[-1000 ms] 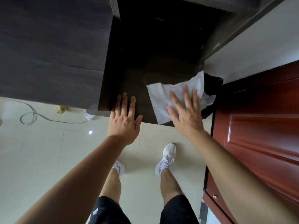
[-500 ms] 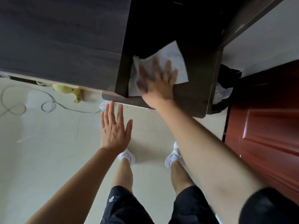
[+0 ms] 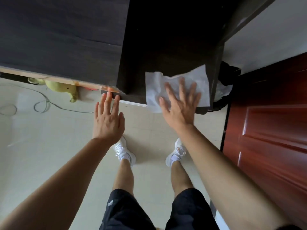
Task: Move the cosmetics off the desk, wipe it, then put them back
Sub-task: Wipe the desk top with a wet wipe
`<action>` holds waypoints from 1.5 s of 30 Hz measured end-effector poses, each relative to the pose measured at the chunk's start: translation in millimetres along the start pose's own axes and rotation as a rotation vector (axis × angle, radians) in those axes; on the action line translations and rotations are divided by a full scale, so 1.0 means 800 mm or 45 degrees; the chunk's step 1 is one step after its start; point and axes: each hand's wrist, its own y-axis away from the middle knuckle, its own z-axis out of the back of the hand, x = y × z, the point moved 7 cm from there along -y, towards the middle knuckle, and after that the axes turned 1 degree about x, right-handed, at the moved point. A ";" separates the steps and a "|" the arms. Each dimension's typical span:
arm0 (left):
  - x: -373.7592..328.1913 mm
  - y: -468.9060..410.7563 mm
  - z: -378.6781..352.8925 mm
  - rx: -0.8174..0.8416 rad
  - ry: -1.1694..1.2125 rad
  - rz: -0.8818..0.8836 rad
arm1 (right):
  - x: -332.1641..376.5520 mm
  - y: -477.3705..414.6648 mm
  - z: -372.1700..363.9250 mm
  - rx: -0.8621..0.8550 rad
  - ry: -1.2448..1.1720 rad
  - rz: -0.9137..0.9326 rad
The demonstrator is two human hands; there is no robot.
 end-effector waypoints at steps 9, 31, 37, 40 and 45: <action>0.005 0.000 0.014 0.024 -0.036 -0.046 | 0.087 0.006 -0.020 -0.035 0.008 0.275; -0.053 -0.009 -0.001 -0.074 -0.066 -0.136 | -0.012 -0.025 0.017 0.008 0.103 0.383; -0.092 -0.019 -0.018 -0.061 -0.119 -0.224 | -0.088 -0.068 0.037 0.129 0.164 0.192; -0.095 -0.024 -0.024 -0.036 -0.134 -0.201 | -0.066 -0.133 0.040 0.113 0.085 0.026; -0.091 -0.024 -0.023 0.039 -0.126 -0.214 | -0.012 -0.111 0.018 0.113 0.142 0.082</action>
